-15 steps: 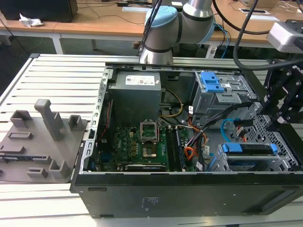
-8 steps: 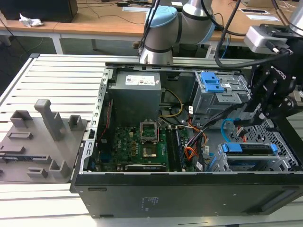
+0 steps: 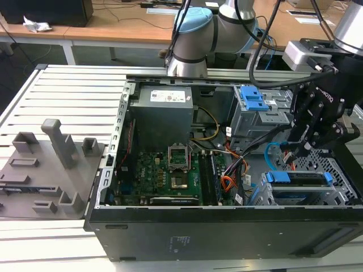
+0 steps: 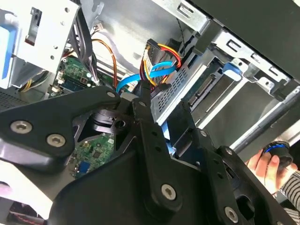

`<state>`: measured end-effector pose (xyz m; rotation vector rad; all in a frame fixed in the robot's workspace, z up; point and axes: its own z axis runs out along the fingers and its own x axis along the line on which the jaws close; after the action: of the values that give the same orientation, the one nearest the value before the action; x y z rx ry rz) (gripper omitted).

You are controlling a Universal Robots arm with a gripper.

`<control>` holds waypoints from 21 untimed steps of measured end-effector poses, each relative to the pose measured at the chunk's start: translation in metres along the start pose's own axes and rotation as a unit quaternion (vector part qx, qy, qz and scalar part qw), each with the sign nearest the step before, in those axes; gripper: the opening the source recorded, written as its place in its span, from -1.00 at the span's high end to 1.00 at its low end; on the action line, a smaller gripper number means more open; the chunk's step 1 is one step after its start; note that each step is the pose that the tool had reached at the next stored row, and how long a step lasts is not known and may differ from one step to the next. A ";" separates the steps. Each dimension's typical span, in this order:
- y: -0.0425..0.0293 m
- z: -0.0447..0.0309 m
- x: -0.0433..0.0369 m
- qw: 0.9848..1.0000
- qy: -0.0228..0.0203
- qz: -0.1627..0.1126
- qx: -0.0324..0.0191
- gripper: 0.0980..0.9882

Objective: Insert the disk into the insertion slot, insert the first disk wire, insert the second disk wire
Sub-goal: 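Insert the first disk wire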

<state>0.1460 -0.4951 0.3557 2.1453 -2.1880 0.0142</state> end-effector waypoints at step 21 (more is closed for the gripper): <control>-0.0083 0.0014 0.0053 1.000 0.000 0.000 -0.001 0.85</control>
<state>0.1541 -0.5007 0.3541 2.1443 -2.1869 0.0130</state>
